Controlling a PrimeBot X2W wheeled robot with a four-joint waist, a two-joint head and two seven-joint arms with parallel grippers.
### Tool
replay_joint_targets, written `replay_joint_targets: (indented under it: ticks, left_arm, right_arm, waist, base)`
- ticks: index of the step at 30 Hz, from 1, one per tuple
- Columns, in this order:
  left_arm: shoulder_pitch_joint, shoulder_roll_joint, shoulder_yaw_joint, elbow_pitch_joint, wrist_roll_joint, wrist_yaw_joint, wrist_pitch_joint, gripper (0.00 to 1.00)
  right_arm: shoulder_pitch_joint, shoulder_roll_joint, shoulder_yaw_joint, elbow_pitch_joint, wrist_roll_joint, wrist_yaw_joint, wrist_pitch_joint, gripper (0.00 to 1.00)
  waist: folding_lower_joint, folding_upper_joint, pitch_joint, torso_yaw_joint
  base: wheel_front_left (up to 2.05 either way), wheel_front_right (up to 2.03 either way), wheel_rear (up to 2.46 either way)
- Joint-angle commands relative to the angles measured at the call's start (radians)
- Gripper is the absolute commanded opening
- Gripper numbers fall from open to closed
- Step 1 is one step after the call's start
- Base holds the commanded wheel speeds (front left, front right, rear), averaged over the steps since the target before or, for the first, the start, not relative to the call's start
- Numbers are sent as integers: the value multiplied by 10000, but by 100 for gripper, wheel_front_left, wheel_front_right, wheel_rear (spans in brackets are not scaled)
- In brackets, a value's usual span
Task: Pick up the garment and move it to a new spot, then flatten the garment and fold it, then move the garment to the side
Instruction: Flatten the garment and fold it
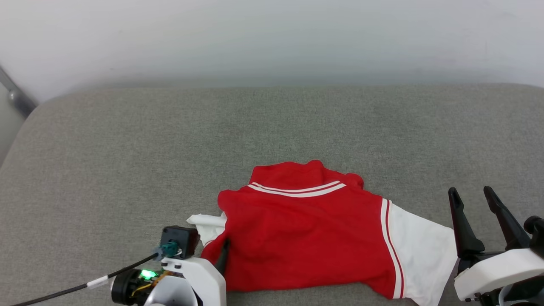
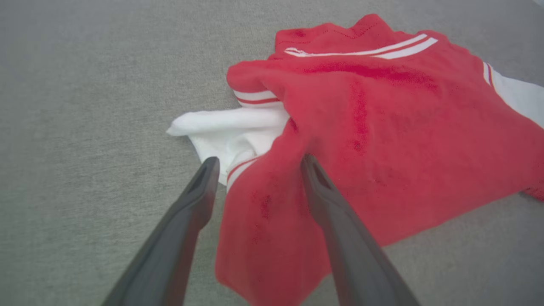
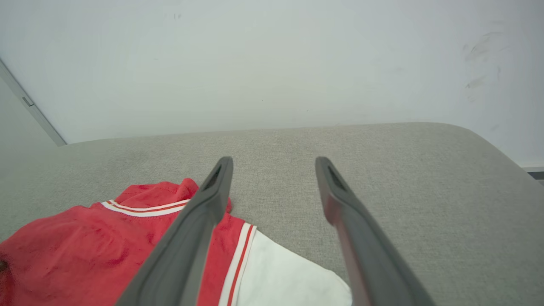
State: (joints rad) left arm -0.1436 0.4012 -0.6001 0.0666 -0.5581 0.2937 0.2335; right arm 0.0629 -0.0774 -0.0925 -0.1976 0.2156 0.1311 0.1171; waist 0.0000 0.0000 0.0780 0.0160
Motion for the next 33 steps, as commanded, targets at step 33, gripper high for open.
replay_joint_targets:
  ticks: [33]
  left_arm:
    - [-2347, 1897, -244, 1960, -2155, -2996, 4649, 89]
  right_arm:
    - [-891, 35, 224, 458, 449, -7, -373, 100]
  waist:
    - [0, 0, 1694, -1405]
  base:
    - [0, 0, 0]
